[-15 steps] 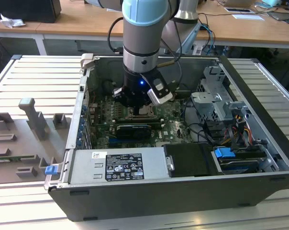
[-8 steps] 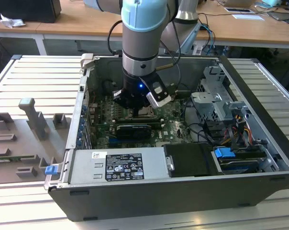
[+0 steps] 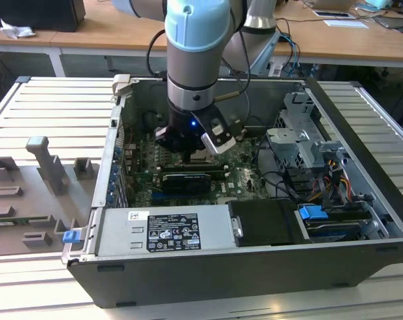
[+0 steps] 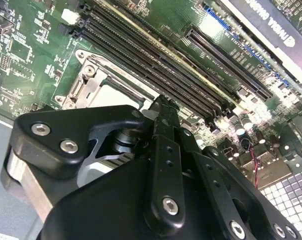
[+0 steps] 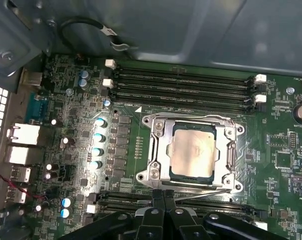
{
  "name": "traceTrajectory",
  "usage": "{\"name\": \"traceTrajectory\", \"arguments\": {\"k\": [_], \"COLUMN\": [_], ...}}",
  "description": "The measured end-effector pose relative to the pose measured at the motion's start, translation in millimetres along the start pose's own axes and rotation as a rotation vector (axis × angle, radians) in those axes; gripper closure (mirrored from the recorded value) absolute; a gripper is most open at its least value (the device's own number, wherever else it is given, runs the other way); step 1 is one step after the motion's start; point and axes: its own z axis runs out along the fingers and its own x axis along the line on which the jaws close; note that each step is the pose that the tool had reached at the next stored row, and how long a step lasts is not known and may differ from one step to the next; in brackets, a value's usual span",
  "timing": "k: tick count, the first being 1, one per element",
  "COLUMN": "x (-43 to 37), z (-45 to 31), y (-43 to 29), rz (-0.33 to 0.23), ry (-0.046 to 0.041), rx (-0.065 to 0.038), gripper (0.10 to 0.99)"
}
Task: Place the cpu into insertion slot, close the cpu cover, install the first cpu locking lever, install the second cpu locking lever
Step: 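Install the second cpu locking lever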
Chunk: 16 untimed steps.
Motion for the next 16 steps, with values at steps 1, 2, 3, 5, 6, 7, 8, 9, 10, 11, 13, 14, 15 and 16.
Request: {"name": "traceTrajectory", "arguments": {"k": [1, 2, 3, 5, 6, 7, 8, 9, 10, 11, 13, 14, 15, 16], "x": [0.3, 0.7, 1.6, 3.2, 3.8, 4.3, 4.9, 5.9, 6.5, 7.6, 9.1, 9.6, 9.9, 10.3], "z": [0.5, 2.0, 3.7, 6.5, 7.3, 7.8, 8.1, 8.0, 7.9, 7.7, 7.4, 7.3, 7.2, 7.3], "y": [-0.4, -0.7, -1.1, -1.6, -1.7, -2.0, -2.5, -3.8, -5.0, -6.9, -10.3, -11.7, -12.8, -13.8], "rz": [0.000, 0.000, 0.000, 0.000, 0.000, 0.000, 0.000, 0.000, 0.000, -0.001, -0.001, -0.001, -0.001, -0.001], "ry": [-0.0001, -0.0006, -0.0006, -0.0011, -0.0013, -0.0017, -0.0025, -0.0041, -0.0054, -0.0070, -0.0091, -0.0097, -0.0098, -0.0099], "rx": [-0.002, -0.005, -0.007, -0.012, -0.015, -0.020, -0.027, -0.044, -0.058, -0.075, -0.097, -0.104, -0.106, -0.106], "gripper": [0.980, 0.980, 0.980, 0.980, 0.980, 0.980, 0.980, 0.980, 0.980, 0.980, 0.980, 0.980, 0.980, 0.980]}}
